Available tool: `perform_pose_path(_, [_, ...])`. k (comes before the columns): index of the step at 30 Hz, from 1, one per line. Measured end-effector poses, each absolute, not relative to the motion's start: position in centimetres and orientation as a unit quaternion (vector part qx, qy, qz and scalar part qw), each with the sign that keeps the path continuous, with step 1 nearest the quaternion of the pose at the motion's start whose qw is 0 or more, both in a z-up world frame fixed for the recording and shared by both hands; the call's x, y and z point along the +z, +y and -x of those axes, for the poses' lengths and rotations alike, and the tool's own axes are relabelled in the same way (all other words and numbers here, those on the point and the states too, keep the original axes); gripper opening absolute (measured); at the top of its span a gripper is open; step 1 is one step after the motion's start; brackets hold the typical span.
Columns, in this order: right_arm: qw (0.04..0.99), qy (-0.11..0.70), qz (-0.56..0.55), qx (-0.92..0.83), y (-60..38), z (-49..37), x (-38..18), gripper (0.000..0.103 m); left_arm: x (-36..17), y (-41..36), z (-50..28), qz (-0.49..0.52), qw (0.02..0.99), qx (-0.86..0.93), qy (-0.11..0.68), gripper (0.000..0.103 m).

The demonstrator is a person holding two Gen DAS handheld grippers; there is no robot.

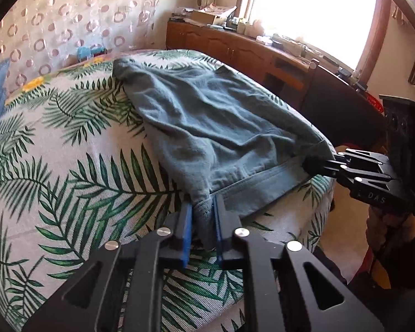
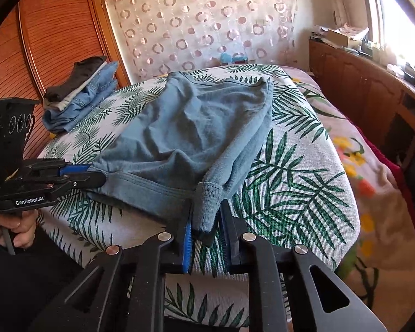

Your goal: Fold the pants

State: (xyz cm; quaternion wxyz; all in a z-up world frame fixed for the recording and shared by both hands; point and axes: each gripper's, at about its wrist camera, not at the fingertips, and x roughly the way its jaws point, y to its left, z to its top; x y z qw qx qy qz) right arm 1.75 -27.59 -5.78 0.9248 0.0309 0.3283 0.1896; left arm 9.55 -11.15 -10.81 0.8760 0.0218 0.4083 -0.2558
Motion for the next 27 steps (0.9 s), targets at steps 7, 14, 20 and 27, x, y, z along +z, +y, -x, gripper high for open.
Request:
perform_pose_path(7, [0.937, 0.281, -0.029, 0.205, -27.3, -0.7, -2.5, 0.016, -5.1, -9.8, -7.9, -0.002, 0.903, -0.26, 0.342, 0.012])
perform_pose_path(14, [0.95, 0.209, -0.014, 0.231, -25.9, 1.0, 3.3, 0.016, 1.7, -7.6, -6.1, 0.01, 0.93, -0.252, 0.267, 0.012])
perform_pose_path(20, [0.955, 0.149, -0.001, 0.257, -24.4, 2.8, 8.5, 0.016, 7.5, -5.7, -4.3, 0.007, 0.947, -0.243, 0.211, 0.012])
perform_pose_path(27, [0.956, 0.108, 0.014, 0.274, -22.8, 3.8, 12.0, 0.016, 10.0, -3.8, -4.1, 0.004, 0.958, -0.22, 0.182, 0.012])
